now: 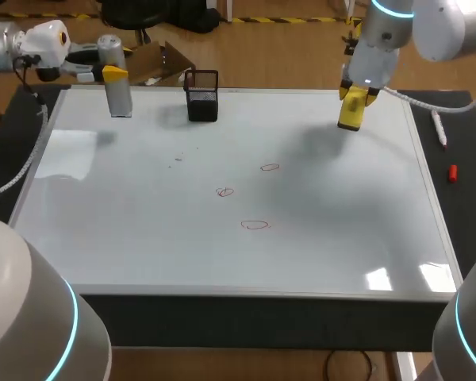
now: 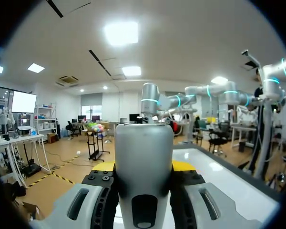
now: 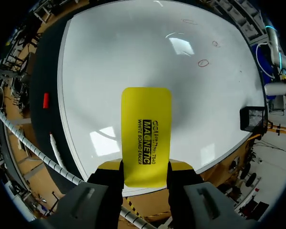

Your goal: Pick up the inspection probe, press it on each red-marked spot on the whiteboard one by one, put down the probe, pick up the eraser, and wipe off all the red marks.

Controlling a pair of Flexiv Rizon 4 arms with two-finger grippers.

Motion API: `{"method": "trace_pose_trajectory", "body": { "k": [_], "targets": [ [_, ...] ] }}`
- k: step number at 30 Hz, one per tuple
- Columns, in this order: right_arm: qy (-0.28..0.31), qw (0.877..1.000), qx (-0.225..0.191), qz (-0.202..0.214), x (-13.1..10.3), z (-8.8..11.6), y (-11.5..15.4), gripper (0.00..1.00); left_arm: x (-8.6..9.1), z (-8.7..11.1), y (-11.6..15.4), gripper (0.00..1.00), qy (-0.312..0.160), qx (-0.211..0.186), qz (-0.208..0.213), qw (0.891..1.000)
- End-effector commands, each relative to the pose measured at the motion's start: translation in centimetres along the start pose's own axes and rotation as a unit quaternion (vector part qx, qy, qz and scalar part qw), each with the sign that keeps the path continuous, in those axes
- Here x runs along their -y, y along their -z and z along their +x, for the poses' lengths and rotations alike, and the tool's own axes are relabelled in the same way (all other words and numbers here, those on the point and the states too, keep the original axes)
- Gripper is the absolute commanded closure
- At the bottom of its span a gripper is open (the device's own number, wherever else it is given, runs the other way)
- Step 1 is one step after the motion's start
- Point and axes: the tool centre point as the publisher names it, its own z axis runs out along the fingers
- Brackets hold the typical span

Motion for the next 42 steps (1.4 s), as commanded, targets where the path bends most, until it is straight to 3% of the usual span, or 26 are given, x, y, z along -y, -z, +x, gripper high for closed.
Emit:
{"method": "trace_pose_trajectory", "body": {
  "k": [1, 12, 27, 42],
  "targets": [
    [0.031, 0.999, 0.002, 0.018, -3.1, -2.1, 0.7, 1.00, 0.2, 0.3, -0.1, 1.00, -0.001, 0.004, -0.002, 1.000],
    [0.130, 0.991, 0.027, -0.004, -9.7, -9.2, 0.6, 1.00, 0.2, 0.3, -0.1, 1.00, -0.001, 0.004, -0.002, 1.000],
    [0.226, 0.971, 0.046, -0.066, -17.4, -19.0, -2.4, 1.00, 0.2, 0.3, -0.1, 1.00, -0.001, 0.004, -0.002, 1.000],
    [0.257, 0.963, 0.024, -0.073, -21.8, -23.0, -4.0, 1.00, 0.2, 0.3, -0.1, 1.00, -0.001, 0.004, -0.002, 1.000]
  ]
}}
